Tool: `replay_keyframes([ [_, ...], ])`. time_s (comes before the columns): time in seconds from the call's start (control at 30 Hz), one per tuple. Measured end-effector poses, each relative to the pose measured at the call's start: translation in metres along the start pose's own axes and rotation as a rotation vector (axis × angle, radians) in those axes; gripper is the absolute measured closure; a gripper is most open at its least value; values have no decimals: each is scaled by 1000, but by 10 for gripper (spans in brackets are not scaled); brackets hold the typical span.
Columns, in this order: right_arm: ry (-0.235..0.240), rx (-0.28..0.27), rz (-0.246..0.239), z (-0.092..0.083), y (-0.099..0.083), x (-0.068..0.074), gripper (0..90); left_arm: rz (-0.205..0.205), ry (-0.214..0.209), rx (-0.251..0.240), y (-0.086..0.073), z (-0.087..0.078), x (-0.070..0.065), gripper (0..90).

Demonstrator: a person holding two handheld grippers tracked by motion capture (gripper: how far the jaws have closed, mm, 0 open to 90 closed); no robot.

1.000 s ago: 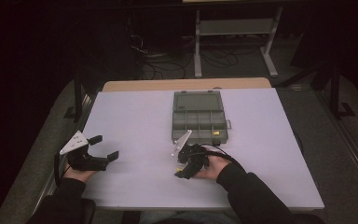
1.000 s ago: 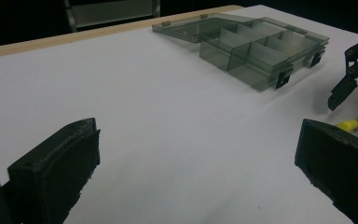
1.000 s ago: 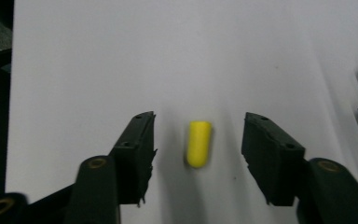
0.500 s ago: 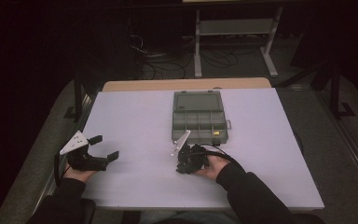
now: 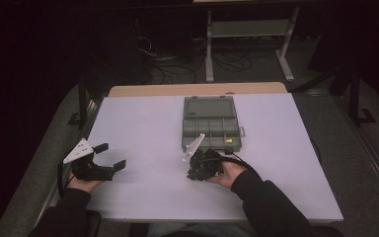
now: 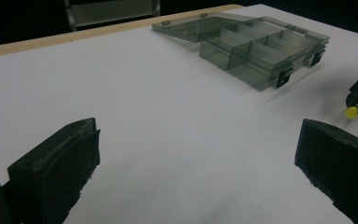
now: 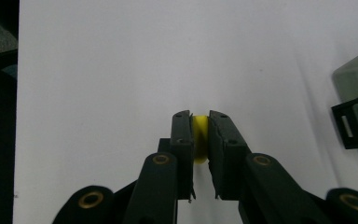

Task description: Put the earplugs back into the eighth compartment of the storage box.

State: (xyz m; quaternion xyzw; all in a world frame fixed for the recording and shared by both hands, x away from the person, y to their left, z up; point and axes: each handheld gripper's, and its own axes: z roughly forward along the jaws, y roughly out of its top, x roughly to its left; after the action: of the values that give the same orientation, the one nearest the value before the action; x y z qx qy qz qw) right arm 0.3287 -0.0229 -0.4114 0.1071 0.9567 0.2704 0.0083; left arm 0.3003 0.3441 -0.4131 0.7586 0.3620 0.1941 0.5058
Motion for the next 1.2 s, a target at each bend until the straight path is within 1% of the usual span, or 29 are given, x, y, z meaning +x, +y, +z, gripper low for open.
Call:
replay_keyframes([
  [0.1,-8,-5,-4,-5,1,-1,792,-1,0,1,0,0,0,0],
  [0.2,-20,-18,3,-14,2,-4,793,-1,0,1,0,0,0,0],
  [0.23,-20,-18,3,-14,2,-4,793,-1,0,1,0,0,0,0],
  [0.37,-35,-35,7,-23,1,-8,793,-2,1,2,0,0,0,0],
  [0.4,-44,-40,10,-28,1,-9,793,-2,1,2,0,0,0,0],
  [0.43,-44,-40,10,-28,1,-9,793,-2,0,2,0,0,0,0],
  [0.47,-51,-48,13,-32,0,-12,793,-2,0,2,0,0,0,0],
  [0.53,-55,-49,16,-34,0,-12,794,-2,1,2,0,0,0,0],
  [0.7,-75,-61,20,-44,0,-16,794,-2,0,2,0,0,0,0],
  [0.8,-85,-74,27,-50,-1,-19,794,-1,0,2,0,0,0,0],
  [0.9,-98,-73,37,-54,-3,-22,793,-2,1,2,0,0,0,0],
  [1.0,-113,-79,52,-61,-6,-27,794,-2,1,2,0,0,0,0],
  [1.2,-133,-86,76,-67,-11,-35,793,-1,0,2,0,0,0,0],
])
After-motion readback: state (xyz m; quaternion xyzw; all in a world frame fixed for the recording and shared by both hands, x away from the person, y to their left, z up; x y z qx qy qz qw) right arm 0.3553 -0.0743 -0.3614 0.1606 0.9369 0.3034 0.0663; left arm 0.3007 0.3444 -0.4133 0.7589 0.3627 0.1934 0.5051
